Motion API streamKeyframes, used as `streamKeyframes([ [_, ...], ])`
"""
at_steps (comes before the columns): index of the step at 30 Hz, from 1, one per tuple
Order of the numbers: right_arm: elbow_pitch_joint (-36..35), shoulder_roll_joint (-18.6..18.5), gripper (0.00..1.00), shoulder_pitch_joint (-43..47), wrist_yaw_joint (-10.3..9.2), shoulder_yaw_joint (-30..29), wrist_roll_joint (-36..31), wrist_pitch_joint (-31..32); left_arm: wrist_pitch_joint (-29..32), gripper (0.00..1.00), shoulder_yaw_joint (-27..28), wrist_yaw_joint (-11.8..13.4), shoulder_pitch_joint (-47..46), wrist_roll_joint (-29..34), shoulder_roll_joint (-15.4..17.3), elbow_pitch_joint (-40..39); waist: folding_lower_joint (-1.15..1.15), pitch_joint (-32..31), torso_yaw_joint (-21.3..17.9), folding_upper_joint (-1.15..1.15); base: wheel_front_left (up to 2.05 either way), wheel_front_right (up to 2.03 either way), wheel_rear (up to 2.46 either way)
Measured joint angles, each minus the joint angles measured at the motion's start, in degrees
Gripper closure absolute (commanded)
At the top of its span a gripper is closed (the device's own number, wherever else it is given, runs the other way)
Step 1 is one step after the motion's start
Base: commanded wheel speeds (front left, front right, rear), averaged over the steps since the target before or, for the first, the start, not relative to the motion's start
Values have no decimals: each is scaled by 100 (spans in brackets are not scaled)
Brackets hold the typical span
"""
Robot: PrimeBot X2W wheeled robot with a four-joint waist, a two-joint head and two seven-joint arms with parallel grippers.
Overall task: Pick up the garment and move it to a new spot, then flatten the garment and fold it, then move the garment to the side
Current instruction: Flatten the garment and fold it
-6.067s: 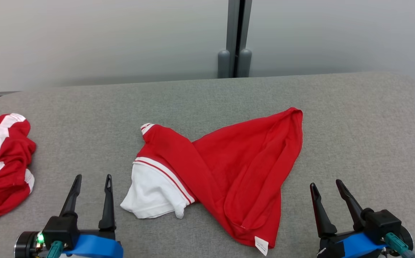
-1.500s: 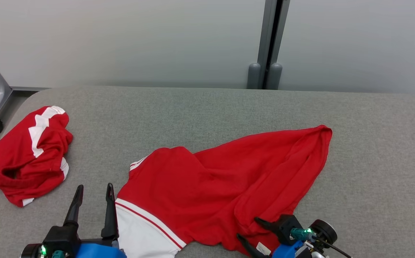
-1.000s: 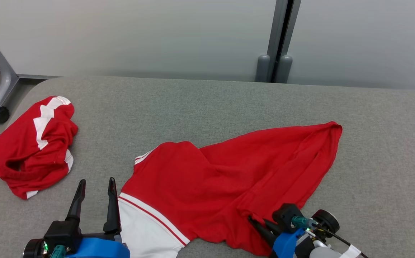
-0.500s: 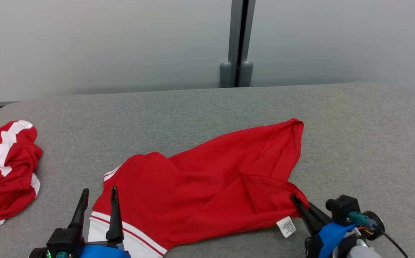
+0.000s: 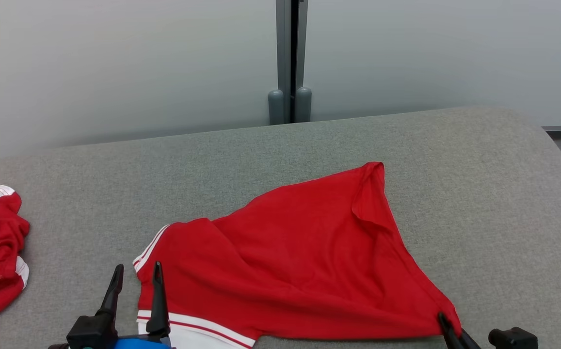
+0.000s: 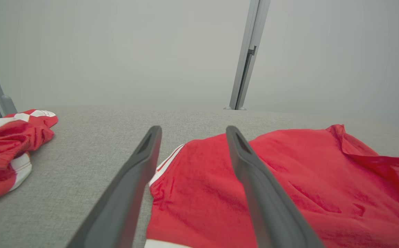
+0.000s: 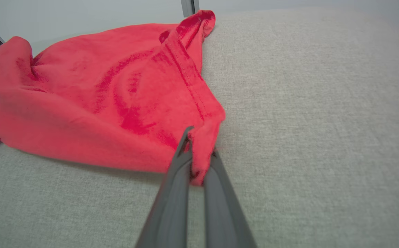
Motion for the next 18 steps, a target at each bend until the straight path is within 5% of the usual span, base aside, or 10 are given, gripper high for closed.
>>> streamKeyframes([
  [1,-14,37,0,49,0,-82,-34,0,1,0,1,0,6,-1,1,0,0,-2,-10,0,0,0,0],
  [11,-793,347,0,124,0,-1042,-499,-5,1,0,99,-1,92,118,1,-32,0,-109,23,0,0,0,0],
  [18,-1573,598,0,115,0,-1191,-683,-7,0,0,241,-34,226,338,-1,-227,0,-211,171,0,0,0,0],
])
